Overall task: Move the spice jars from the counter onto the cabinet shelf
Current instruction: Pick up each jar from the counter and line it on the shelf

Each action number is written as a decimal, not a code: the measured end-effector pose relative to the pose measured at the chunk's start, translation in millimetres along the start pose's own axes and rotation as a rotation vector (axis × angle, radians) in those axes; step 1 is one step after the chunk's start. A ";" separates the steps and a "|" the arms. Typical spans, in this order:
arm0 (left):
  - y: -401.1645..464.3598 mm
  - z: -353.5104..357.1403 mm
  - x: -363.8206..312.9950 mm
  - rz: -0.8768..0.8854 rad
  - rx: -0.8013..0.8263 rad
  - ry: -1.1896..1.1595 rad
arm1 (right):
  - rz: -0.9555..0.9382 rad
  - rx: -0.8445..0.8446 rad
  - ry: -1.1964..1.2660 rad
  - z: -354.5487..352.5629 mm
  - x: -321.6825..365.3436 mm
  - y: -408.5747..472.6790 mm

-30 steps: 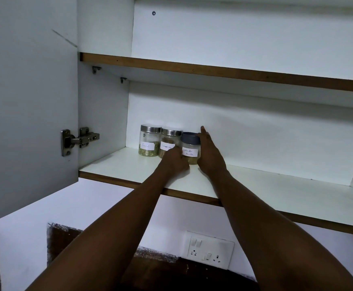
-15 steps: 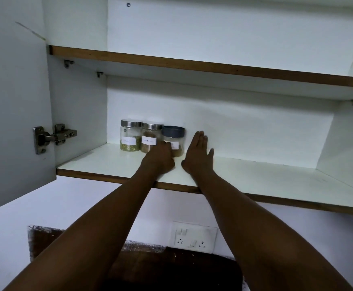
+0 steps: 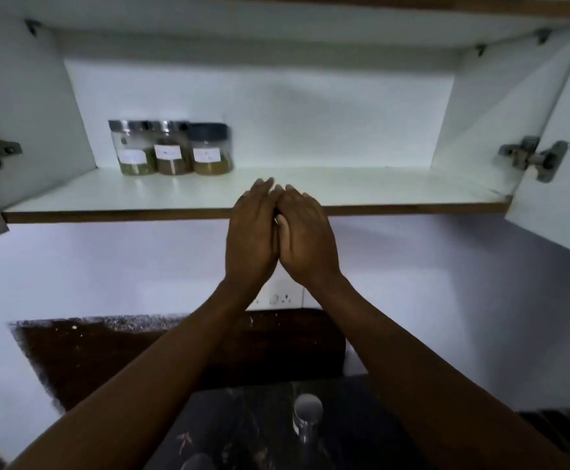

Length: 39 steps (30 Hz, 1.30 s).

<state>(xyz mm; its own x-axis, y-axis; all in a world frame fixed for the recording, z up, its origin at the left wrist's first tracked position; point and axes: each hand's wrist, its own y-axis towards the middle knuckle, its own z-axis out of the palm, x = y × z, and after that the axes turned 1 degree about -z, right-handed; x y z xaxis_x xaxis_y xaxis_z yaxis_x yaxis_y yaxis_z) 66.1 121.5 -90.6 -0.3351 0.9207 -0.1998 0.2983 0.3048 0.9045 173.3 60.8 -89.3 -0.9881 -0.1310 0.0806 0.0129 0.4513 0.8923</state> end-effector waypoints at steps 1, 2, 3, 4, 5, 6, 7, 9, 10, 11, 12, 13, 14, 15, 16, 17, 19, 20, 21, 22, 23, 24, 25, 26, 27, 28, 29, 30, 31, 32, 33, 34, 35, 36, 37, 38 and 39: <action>-16.5 11.5 -4.0 0.066 -0.031 -0.102 | -0.026 -0.026 0.044 1.3 -6.5 -16.5; -38.6 25.4 -8.3 0.102 -0.011 -0.170 | -0.034 -0.013 0.074 3.0 -13.3 -41.4; -58.2 38.1 -10.0 0.109 0.026 -0.212 | -0.031 0.006 0.087 5.9 -18.6 -67.1; -77.0 49.5 -11.4 0.092 0.098 -0.235 | -0.007 0.052 0.090 9.4 -22.5 -94.7; -101.0 63.5 -13.3 0.051 0.196 -0.253 | 0.063 0.123 0.108 13.0 -29.0 -127.3; -120.6 75.8 -12.9 0.022 0.290 -0.250 | 0.174 0.205 0.151 16.2 -35.0 -154.3; -146.0 87.6 -14.2 -0.003 0.400 -0.236 | 0.318 0.314 0.209 19.0 -40.0 -184.5; -191.3 106.1 -15.2 -0.052 0.612 -0.180 | 0.502 0.482 0.210 24.9 -48.1 -231.5; -221.4 119.3 -14.8 -0.092 0.725 -0.153 | 0.557 0.550 0.186 33.1 -53.6 -262.5; -240.7 127.5 -13.0 -0.125 0.814 -0.127 | 0.586 0.597 0.177 38.8 -56.3 -281.3; -264.7 136.1 -10.8 -0.172 0.908 -0.100 | 0.632 0.663 0.172 43.8 -56.6 -303.3; -285.9 144.0 -8.5 -0.232 0.989 -0.073 | 0.675 0.724 0.155 48.6 -56.4 -323.3; -302.8 150.1 -5.8 -0.296 1.047 -0.059 | 0.704 0.772 0.136 53.5 -55.8 -339.7; -322.7 157.9 -2.8 -0.367 1.111 -0.044 | 0.742 0.827 0.116 60.7 -56.9 -359.5; -336.9 164.6 0.4 -0.433 1.148 -0.039 | 0.770 0.858 0.107 67.5 -58.3 -374.4; -351.5 169.9 2.7 -0.499 1.177 -0.046 | 0.799 0.886 0.112 74.3 -59.5 -389.7; -370.4 178.4 5.8 -0.614 1.208 -0.104 | 0.845 0.923 0.126 86.2 -61.7 -410.0; -381.0 181.8 7.0 -0.674 1.225 -0.153 | 0.865 0.945 0.135 92.9 -61.1 -421.1; -385.2 185.2 8.3 -0.716 1.221 -0.197 | 0.870 0.950 0.142 98.8 -61.6 -426.3; -392.2 187.0 9.4 -0.742 1.213 -0.217 | 0.872 0.949 0.151 104.8 -59.6 -433.9; -397.1 188.6 10.5 -0.755 1.191 -0.220 | 0.875 0.938 0.157 110.1 -58.0 -438.7; -400.6 189.2 11.2 -0.766 1.155 -0.215 | 0.885 0.918 0.159 113.7 -56.6 -441.3; -405.4 189.4 12.9 -0.779 1.123 -0.212 | 0.900 0.898 0.159 117.4 -55.2 -444.6; -408.9 188.7 15.1 -0.793 1.104 -0.213 | 0.912 0.882 0.150 120.4 -54.4 -446.5; -412.2 186.9 17.1 -0.802 1.098 -0.222 | 0.919 0.874 0.137 122.6 -53.7 -447.9; -414.1 184.1 18.3 -0.810 1.103 -0.239 | 0.927 0.880 0.124 123.7 -52.8 -448.0; -415.2 180.2 19.4 -0.820 1.103 -0.268 | 0.930 0.892 0.116 123.7 -52.8 -446.9; -415.5 175.7 20.0 -0.836 1.099 -0.304 | 0.930 0.914 0.120 122.7 -53.5 -445.0; -415.5 170.5 20.7 -0.853 1.096 -0.332 | 0.928 0.936 0.137 120.5 -53.8 -442.4; -411.5 162.7 21.3 -0.858 1.091 -0.350 | 0.917 0.949 0.167 115.7 -53.7 -435.8; -407.5 156.3 22.6 -0.853 1.097 -0.364 | 0.902 0.946 0.209 110.6 -54.6 -429.2; -402.5 150.3 24.5 -0.850 1.108 -0.379 | 0.878 0.929 0.264 105.1 -55.4 -421.4; -392.8 141.4 25.6 -0.852 1.108 -0.411 | 0.836 0.910 0.326 96.5 -56.1 -408.4; -386.5 131.4 25.3 -0.859 1.115 -0.439 | 0.799 0.899 0.378 87.6 -54.5 -398.8; -371.3 120.1 22.8 -0.841 1.105 -0.471 | 0.738 0.883 0.421 73.9 -54.1 -377.7; -363.5 114.0 23.0 -0.826 1.109 -0.494 | 0.703 0.878 0.470 66.1 -54.4 -364.7; -353.9 107.9 22.8 -0.807 1.097 -0.525 | 0.672 0.865 0.513 58.8 -55.1 -349.8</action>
<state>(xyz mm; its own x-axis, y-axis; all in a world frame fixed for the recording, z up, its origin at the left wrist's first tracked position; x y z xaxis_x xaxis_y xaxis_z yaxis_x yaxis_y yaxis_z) 49.3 60.9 -456.0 -0.4521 0.3207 -0.8323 0.7892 0.5787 -0.2057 214.3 -37.9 -431.9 -0.6452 0.1096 0.7561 0.1995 0.9795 0.0283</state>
